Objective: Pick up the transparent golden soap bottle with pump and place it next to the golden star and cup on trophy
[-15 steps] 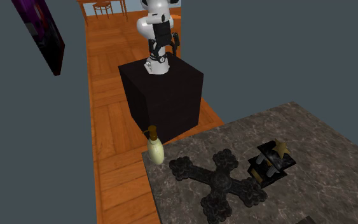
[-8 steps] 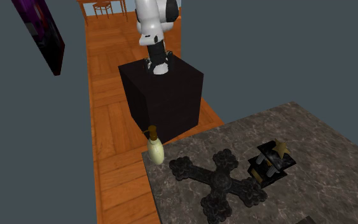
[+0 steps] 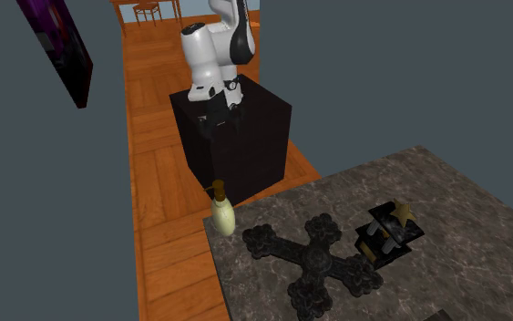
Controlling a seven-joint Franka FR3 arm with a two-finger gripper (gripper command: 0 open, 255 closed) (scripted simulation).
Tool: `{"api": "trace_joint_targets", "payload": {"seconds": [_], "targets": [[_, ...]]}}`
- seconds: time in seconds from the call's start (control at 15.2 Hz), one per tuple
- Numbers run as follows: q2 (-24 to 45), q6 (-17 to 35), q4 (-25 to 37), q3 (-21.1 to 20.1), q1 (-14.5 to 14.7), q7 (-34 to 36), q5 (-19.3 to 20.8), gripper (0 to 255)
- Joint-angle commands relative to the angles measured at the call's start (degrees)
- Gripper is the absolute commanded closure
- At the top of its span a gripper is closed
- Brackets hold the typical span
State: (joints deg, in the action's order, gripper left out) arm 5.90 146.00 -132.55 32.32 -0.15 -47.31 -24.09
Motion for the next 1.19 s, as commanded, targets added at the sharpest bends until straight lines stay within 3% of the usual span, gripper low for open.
{"api": "trace_joint_targets", "payload": {"seconds": [0.0,0.26,0.53,0.73,1.12], "targets": [[5.8,0.7,3.5,-1.1,-1.5,-5.6,-7.2,0],[15.5,0.8,10.9,-4.9,-6.8,-13.5,-16.9,0],[24.6,0.3,19.2,-8.6,-12.2,-18.4,-23.1,0],[30.4,-0.2,25.2,-10.6,-15.4,-20.3,-25.8,0],[34.7,1.5,28.0,-12.6,-16.4,-21.5,-28.0,0]]}}
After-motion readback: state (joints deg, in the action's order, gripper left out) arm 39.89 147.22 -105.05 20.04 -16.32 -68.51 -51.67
